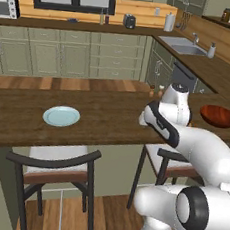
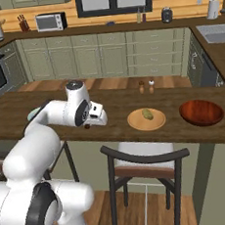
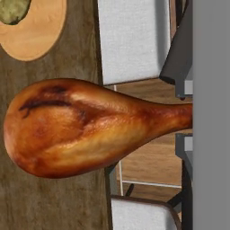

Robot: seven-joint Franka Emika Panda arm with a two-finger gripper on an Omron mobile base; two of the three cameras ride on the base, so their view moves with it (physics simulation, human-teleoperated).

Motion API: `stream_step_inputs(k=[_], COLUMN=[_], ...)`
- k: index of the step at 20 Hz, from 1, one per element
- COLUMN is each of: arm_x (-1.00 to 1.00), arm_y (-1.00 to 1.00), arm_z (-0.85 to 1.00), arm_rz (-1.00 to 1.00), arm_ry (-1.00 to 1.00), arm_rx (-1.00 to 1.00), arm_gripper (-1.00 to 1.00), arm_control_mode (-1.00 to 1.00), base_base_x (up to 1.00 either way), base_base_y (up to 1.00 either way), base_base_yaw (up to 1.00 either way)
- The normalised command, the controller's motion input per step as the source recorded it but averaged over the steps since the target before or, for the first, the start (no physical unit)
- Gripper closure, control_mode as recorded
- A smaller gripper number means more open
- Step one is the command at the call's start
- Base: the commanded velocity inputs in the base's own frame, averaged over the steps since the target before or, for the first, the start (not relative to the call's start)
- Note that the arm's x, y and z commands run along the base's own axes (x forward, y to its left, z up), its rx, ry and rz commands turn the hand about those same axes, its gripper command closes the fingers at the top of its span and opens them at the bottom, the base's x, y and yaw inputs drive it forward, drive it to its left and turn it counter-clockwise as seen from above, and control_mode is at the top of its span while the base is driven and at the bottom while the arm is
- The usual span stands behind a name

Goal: Pick the chicken drumstick and potato from their plates and place them in the bowl. Then put the bowl in the fridge.

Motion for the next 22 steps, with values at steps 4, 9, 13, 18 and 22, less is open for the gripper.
stream_step_inputs(k=[4,9,13,18,22], arm_x=[0.00,0.00,0.00,0.00,0.00], arm_y=[0.00,0.00,0.00,0.00,0.00], arm_z=[0.00,0.00,0.00,0.00,0.00], arm_rz=[0.00,0.00,0.00,0.00,0.00], arm_ry=[0.00,0.00,0.00,0.00,0.00], arm_rx=[0.00,0.00,0.00,0.00,0.00], arm_gripper=[1.00,1.00,1.00,1.00,1.00], arm_control_mode=[-1.00,1.00,1.00,1.00,1.00], base_base_x=[0.00,0.02,0.00,0.28,0.42], base_base_y=[0.00,-0.60,-1.00,-0.70,-0.47], base_base_yaw=[0.00,0.00,0.00,0.00,0.00])
